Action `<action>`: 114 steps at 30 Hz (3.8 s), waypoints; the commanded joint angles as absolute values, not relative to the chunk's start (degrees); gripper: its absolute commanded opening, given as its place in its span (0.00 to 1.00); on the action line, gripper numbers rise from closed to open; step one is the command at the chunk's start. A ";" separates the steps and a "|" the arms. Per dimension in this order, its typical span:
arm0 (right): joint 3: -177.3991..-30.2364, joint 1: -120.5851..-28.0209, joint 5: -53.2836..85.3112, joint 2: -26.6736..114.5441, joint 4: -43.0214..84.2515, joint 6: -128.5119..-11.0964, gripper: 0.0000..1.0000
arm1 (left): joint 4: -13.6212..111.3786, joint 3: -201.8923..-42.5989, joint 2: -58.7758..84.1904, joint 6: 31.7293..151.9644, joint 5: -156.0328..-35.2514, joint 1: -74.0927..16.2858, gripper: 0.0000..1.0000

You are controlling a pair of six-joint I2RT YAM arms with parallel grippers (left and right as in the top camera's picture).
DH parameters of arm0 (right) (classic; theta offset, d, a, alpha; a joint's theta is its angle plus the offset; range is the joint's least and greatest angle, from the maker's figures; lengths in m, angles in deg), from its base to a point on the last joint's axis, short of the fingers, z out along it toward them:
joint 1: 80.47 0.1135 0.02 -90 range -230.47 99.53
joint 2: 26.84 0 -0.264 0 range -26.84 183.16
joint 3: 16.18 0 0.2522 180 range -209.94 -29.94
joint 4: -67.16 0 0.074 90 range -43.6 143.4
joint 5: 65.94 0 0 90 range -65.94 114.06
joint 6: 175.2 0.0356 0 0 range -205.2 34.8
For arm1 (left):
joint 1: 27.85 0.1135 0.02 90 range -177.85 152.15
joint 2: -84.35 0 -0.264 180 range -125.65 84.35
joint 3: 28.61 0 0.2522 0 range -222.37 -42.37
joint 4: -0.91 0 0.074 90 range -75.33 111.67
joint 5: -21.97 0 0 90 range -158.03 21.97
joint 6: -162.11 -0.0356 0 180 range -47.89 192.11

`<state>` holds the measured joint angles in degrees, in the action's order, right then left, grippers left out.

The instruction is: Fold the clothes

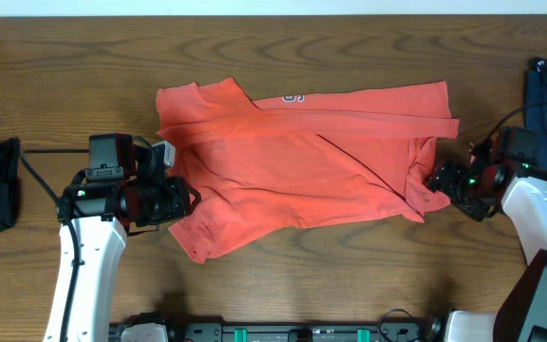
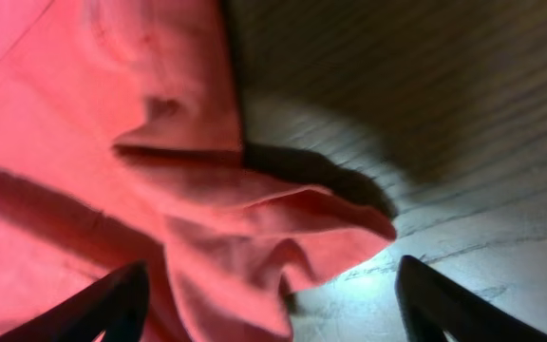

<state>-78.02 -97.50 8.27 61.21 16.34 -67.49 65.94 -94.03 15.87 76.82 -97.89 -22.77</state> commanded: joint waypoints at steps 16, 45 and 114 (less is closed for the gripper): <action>-75.02 -101.29 13.38 62.66 17.02 -54.74 0.56 | 67.82 -93.90 15.89 77.28 -98.75 -22.86 0.35; -63.28 -100.96 12.88 62.68 33.81 -46.85 0.17 | 69.35 -93.90 15.89 77.21 -98.72 -22.86 0.36; -87.55 -101.44 11.09 62.63 21.33 -59.16 0.01 | 36.76 -78.77 16.02 93.04 -110.13 -22.86 0.06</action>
<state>-85.21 -100.80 10.49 62.31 22.31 -56.78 37.81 -74.47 15.89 91.09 -107.55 -22.77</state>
